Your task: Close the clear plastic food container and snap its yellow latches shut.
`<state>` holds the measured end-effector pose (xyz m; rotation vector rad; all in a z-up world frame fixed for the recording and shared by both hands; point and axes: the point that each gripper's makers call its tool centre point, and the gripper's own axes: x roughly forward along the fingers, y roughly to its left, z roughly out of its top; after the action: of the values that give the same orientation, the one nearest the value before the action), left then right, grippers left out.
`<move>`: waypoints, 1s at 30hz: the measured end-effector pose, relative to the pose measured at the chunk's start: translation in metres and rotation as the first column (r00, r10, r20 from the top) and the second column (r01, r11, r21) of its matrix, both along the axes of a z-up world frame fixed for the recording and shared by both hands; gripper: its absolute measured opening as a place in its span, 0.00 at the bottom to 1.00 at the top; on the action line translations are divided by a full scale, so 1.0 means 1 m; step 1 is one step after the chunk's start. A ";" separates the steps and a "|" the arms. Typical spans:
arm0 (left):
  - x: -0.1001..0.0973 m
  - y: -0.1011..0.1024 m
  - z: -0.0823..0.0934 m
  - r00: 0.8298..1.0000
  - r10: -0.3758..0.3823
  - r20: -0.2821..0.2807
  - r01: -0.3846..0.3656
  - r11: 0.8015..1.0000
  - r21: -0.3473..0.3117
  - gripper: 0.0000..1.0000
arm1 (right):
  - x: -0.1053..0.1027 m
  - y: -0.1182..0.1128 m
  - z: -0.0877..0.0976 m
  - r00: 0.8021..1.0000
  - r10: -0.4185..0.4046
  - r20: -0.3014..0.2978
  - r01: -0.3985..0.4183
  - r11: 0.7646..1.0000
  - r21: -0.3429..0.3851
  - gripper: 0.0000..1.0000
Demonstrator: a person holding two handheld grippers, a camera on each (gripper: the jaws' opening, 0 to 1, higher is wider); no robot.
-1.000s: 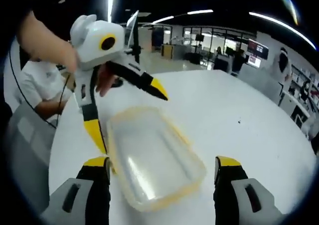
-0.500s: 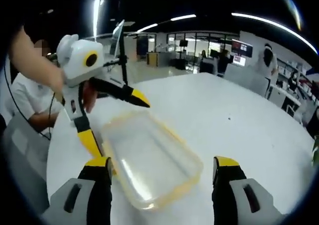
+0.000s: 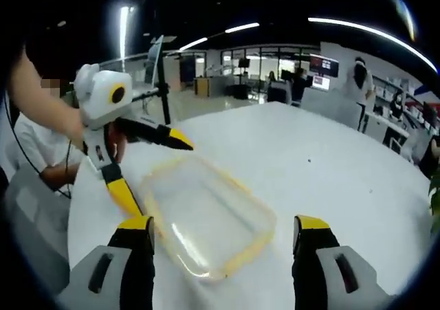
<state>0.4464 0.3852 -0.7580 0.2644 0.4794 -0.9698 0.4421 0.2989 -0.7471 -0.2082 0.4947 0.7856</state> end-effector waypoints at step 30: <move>-0.022 0.025 0.007 0.990 0.133 -0.044 -0.137 0.984 -0.111 0.85 | -0.029 -0.018 0.012 0.996 -0.086 0.011 0.086 0.994 0.066 0.80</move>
<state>0.4243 0.4098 -0.7515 0.1102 0.4677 -0.8669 0.4133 0.2806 -0.7348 -0.1303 0.4613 0.7147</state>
